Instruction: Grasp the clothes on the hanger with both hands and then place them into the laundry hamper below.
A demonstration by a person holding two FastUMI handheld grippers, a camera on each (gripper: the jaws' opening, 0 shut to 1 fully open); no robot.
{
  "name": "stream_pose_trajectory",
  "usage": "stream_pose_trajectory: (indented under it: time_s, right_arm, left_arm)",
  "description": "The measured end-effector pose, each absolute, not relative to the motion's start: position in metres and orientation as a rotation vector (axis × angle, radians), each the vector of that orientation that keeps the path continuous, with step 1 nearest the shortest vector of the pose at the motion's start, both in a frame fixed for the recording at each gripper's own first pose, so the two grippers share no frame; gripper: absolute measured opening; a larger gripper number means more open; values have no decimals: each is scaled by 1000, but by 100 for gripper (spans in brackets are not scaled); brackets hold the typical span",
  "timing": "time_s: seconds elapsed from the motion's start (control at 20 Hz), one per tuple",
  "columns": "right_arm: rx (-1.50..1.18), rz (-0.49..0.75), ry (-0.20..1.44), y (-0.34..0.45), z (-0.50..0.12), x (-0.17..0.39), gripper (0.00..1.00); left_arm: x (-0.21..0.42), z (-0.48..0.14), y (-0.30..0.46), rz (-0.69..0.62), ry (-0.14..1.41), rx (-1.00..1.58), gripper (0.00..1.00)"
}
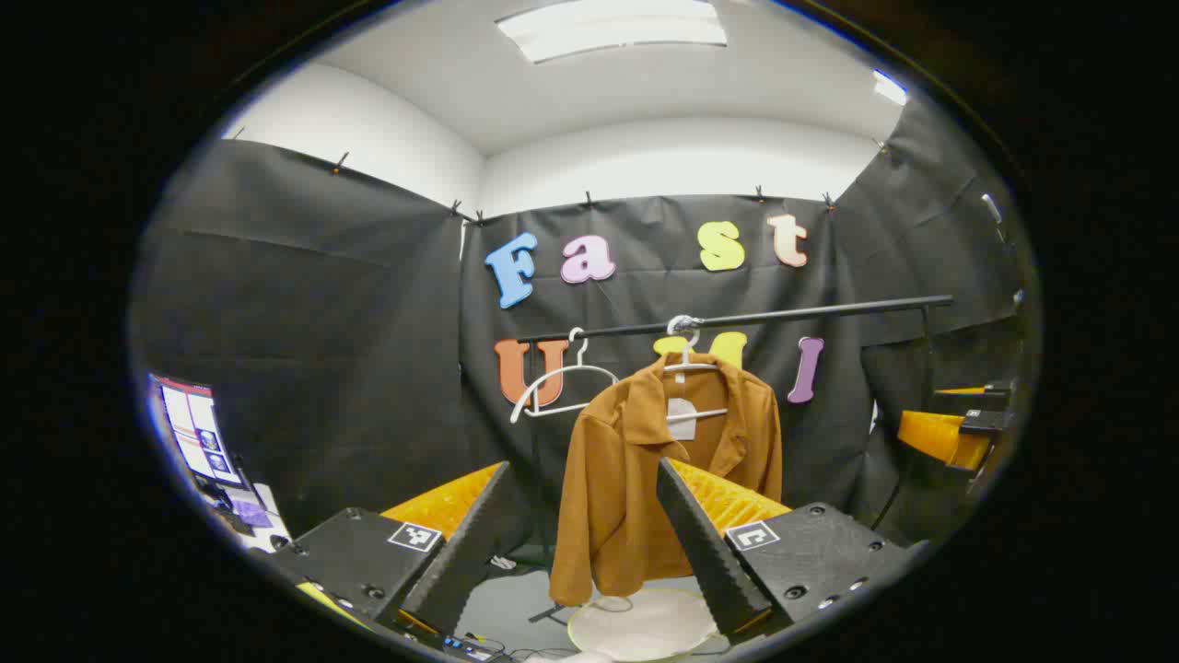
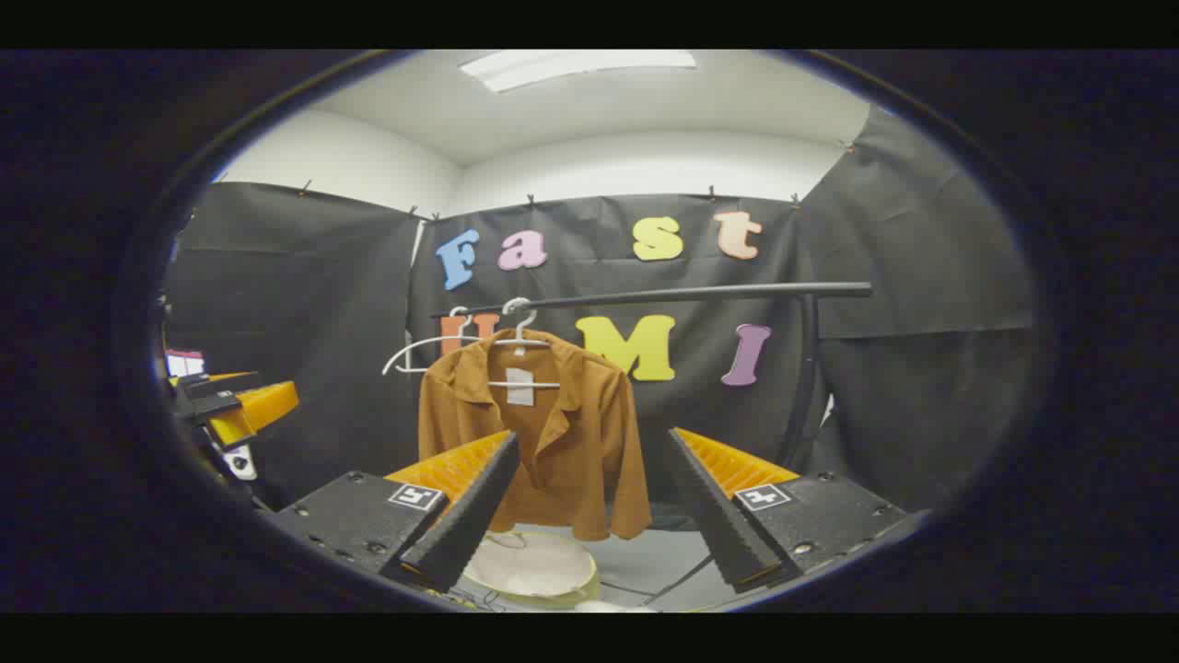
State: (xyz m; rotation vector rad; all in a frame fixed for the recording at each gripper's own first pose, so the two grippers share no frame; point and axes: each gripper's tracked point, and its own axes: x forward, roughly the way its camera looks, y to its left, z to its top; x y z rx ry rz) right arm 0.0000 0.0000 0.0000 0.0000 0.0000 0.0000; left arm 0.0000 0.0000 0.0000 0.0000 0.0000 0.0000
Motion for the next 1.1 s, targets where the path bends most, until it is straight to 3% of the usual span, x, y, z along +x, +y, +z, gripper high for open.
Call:
stream_pose_trajectory:
  time_s: [0.8, 1.1]
  right_arm:
    - [-56, -16, 16, 21, -5, 16, 100]
    - [-60, 26, 37, 19, -14, 54, 99]
  left_arm:
    - [12, -7, 5, -68, -15, -1, 100]
    - [47, -9, -22, -77, -72, 21, 100]
